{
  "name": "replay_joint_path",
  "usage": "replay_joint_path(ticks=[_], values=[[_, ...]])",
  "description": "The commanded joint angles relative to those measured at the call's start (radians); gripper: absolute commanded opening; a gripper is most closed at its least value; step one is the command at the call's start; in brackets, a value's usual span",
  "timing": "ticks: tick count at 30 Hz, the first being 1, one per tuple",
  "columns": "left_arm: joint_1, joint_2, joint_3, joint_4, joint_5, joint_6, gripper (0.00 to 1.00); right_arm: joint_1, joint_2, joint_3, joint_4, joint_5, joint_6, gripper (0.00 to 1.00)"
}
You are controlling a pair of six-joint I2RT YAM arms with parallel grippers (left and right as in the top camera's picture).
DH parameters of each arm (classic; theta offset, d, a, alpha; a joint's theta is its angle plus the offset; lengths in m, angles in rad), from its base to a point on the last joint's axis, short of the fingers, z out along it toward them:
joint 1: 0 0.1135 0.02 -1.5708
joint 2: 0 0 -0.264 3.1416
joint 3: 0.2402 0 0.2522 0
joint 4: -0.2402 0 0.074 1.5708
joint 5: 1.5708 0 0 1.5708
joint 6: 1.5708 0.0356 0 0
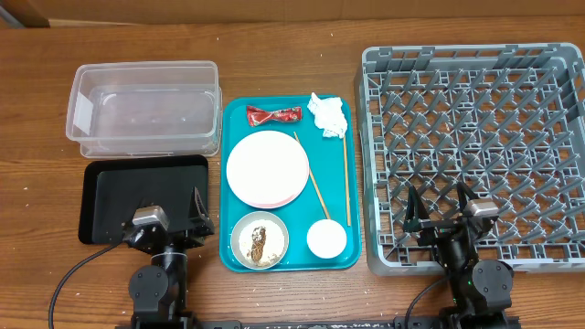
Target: Sort waste into correct bins and load items into the dishwasher
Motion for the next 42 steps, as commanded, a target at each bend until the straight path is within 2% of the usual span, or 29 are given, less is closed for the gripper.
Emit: replay_joint_path(ticks=[1,7,12,22,27,30,34,37,39,42], values=[[0.008,-0.010,-0.004,0.001,0.005,-0.010,1.00,-0.001,-0.010,-0.010,0.008,0.008,-0.001,1.00],[0.008,-0.010,-0.004,0.001,0.000,-0.008,1.00,-0.001,-0.010,-0.010,0.008,0.008,-0.001,1.00],[0.008,-0.010,-0.004,0.010,-0.089,0.057,1.00,-0.001,-0.010,-0.010,0.008,0.009,-0.001,1.00],[0.008,-0.010,-0.004,0.010,-0.069,0.043,1.00,-0.001,-0.010,-0.010,0.008,0.005,0.000,1.00],[0.008,-0.010,-0.004,0.003,0.143,-0.037,1.00,-0.001,-0.010,-0.010,0.011,-0.083,0.007,1.00],[0.008,-0.010,-0.003,0.005,0.279,-0.045,1.00,-0.001,-0.010,-0.010,0.019,-0.145,0.070,1.00],[0.008,-0.010,-0.003,0.027,0.370,-0.114,1.00,-0.001,-0.010,-0.010,0.032,-0.250,0.139,1.00],[0.008,-0.010,0.004,0.097,0.496,-0.194,1.00,-0.001,-0.010,0.011,0.030,-0.331,0.166,1.00],[0.008,-0.010,0.034,0.126,0.563,-0.243,1.00,-0.001,-0.010,0.051,0.013,-0.362,0.166,1.00],[0.008,-0.009,0.118,0.084,0.578,-0.287,1.00,-0.001,-0.002,0.151,-0.048,-0.365,0.165,1.00]])
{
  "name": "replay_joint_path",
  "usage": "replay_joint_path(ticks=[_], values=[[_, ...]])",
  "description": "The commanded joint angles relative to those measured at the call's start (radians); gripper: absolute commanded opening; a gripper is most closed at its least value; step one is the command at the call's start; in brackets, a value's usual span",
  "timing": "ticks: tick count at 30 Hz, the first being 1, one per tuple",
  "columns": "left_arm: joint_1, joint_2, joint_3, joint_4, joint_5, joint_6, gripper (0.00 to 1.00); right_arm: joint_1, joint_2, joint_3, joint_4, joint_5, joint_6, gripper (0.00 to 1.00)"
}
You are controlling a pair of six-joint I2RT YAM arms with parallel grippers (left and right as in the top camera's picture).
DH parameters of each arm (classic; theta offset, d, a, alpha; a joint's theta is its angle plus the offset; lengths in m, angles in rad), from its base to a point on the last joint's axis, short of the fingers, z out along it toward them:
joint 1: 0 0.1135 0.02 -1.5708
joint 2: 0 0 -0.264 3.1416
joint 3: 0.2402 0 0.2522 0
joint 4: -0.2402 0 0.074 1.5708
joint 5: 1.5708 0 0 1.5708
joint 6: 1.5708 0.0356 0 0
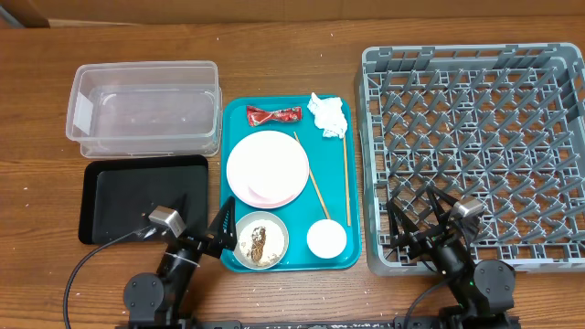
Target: Sort waste into correct bins and load items into the dishwasher
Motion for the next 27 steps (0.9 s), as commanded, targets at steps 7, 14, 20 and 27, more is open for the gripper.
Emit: replay_joint_path(ticks=[7,14,20,27], values=[[0.005,0.120,0.413,-0.289,0.101,0.023,1.00,-0.001,0.149,0.430,-0.250,-0.057,-0.003,1.00],[0.005,0.480,0.759,-0.732,0.105,0.096,1.00,-0.001,0.502,0.739,-0.548,-0.057,-0.038,1.00],[0.005,0.703,0.883,-0.721,0.456,0.054,1.00,-0.001,0.719,0.866,-0.583,-0.098,-0.038,1.00],[-0.152,0.851,0.888,-0.821,0.345,0.119,1.00,-0.001,0.803,0.869,-0.576,-0.110,-0.034,1.00]])
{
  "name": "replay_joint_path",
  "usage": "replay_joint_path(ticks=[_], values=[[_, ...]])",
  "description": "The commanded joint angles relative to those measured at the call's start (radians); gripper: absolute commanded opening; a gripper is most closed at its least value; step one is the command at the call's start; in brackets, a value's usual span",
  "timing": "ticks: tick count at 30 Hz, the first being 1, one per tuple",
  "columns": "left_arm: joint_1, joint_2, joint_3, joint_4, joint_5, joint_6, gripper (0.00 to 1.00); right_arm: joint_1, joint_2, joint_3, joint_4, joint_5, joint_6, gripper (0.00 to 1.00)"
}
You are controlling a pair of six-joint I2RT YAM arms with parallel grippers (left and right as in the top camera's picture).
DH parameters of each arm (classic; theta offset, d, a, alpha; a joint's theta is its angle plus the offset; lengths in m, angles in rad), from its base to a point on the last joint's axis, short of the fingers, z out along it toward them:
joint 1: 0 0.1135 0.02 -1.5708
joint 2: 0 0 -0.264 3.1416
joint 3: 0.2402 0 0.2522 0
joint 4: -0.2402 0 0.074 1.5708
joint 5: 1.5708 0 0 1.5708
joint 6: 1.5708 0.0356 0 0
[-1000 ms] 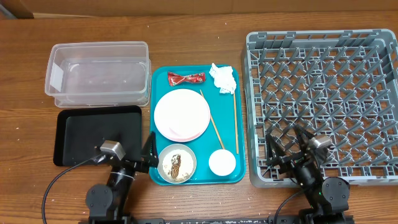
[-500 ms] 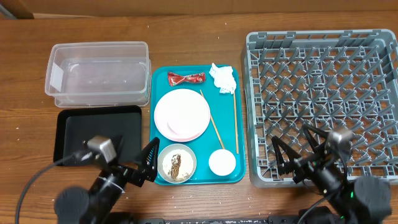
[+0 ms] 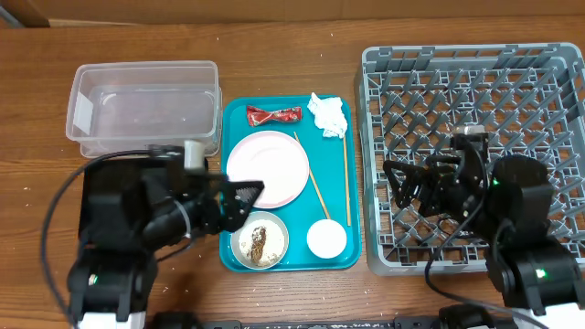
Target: Sort waste into correct bins and load items into the dishwasher
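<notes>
A teal tray [image 3: 234,128] holds a white plate [image 3: 268,164], a small bowl of food scraps [image 3: 259,242], a small white dish [image 3: 326,238], a red wrapper [image 3: 272,114], a crumpled napkin [image 3: 328,116] and two chopsticks [image 3: 316,190]. My left gripper [image 3: 249,196] hangs open above the tray's left side, between the plate's lower left rim and the bowl. Over the left part of the grey dish rack [image 3: 512,82], my right gripper [image 3: 399,185] is raised and open, pointing towards the tray with nothing in it.
A clear plastic bin [image 3: 144,108] stands at the back left. In front of it lies a black tray [image 3: 99,178], largely covered by my left arm. Bare wooden table shows behind the tray and the rack.
My left gripper has risen from the table's front edge and now sits higher over the tray by the plate. My right arm has lifted from the rack's front edge to above its left part.
Both arms stood folded at the front edge, the left over the black tray and the right at the rack's front. Then both grippers were open and leaning towards the teal tray. Now both are raised and farther forward. Nothing on the tray has moved.
</notes>
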Motion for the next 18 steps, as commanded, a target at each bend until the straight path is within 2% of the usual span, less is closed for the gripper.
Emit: replay_joint_path(ticks=[1,4,10,16,18], values=[[-0.130,0.060,0.019,-0.072,-0.114,0.055,1.00,-0.001,0.011,0.030,0.009,-0.020,-0.003,1.00],[-0.297,0.134,0.019,-0.129,-0.300,0.055,0.95,-0.001,0.010,0.030,0.032,-0.019,0.010,1.00],[-0.623,0.347,0.019,-0.111,-0.596,0.054,0.86,-0.001,0.010,0.030,0.089,-0.020,0.114,1.00],[-0.724,0.557,0.019,0.025,-0.637,0.055,0.82,-0.001,0.010,0.030,0.071,-0.020,0.114,1.00],[-0.723,0.612,0.019,0.063,-0.639,0.055,0.73,-0.001,0.010,0.030,0.062,-0.020,0.114,1.00]])
